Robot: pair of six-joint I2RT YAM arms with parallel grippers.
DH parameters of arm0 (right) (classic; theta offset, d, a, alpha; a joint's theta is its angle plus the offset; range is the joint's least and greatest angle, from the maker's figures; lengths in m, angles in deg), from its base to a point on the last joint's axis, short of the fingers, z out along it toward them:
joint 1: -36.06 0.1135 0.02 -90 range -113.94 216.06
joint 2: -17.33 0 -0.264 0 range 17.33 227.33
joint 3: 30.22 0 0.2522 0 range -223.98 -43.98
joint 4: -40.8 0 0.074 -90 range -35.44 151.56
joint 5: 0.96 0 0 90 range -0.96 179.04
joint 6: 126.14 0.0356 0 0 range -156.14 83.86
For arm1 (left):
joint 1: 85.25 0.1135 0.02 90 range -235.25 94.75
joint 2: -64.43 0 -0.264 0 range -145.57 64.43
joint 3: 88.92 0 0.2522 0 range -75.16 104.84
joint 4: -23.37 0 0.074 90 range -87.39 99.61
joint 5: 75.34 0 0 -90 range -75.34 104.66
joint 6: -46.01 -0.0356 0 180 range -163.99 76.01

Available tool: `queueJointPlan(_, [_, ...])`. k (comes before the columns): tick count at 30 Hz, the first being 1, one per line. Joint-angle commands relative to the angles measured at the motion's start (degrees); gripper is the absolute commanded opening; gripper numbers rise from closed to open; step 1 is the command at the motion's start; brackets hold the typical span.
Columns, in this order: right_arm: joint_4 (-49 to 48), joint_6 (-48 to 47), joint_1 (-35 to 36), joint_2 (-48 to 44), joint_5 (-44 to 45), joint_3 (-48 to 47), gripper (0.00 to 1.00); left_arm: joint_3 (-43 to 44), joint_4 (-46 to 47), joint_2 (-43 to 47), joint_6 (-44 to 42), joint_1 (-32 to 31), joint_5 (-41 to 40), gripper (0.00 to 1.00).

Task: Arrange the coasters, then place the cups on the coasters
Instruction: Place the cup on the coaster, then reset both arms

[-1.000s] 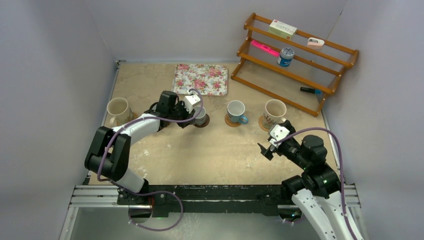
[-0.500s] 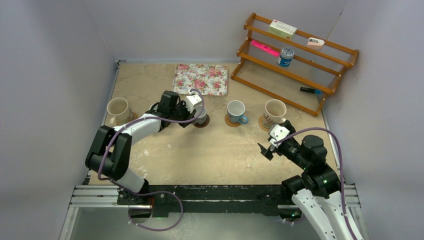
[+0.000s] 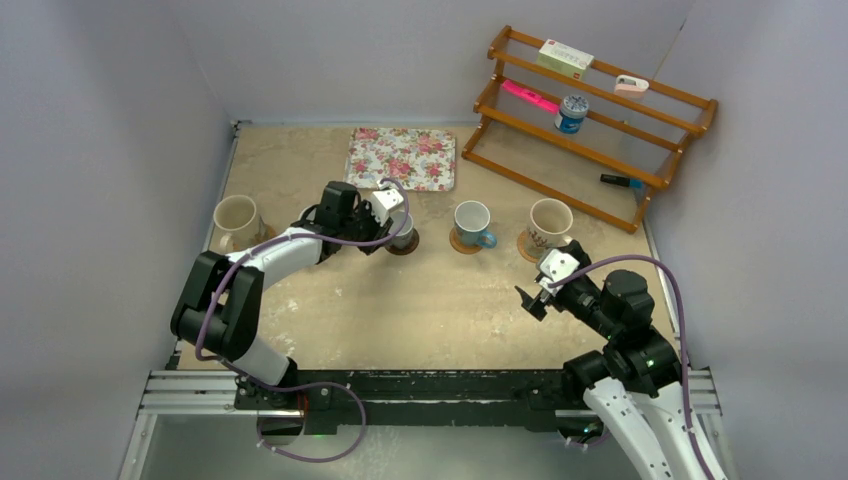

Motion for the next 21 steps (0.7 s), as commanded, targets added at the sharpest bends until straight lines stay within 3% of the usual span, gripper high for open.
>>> queueJointPlan(1, [0.01,-0.57,0.01,-0.53,-1.25,0.27,0.99,0.19,2.87,2.05,-1.14,-0.32,0.0,0.3])
queueJointPlan(4, [0.02,-0.56,0.0,-0.55,-1.24,0.24,0.99,0.19,2.64,2.63,-1.16,-0.32,-0.11,0.37])
queueJointPlan(6, [0.06,-0.62,-0.01,-0.57,-1.2,0.24,0.99,0.16,2.38,2.99,-1.37,-0.32,-0.2,0.51])
queueJointPlan(7, [0.02,-0.64,0.02,-0.55,-1.24,0.22,0.99,0.18,2.27,3.23,-1.4,-0.31,-0.28,0.63])
queueJointPlan(10, [0.03,-0.6,0.03,-0.55,-1.21,0.31,0.99,0.23,2.07,4.15,-1.71,-0.32,-0.56,0.79])
queueJointPlan(21, [0.2,-0.6,0.03,-0.74,-1.49,0.14,0.99,2.82,-5.76,12.66,-2.5,-0.23,-3.17,0.88])
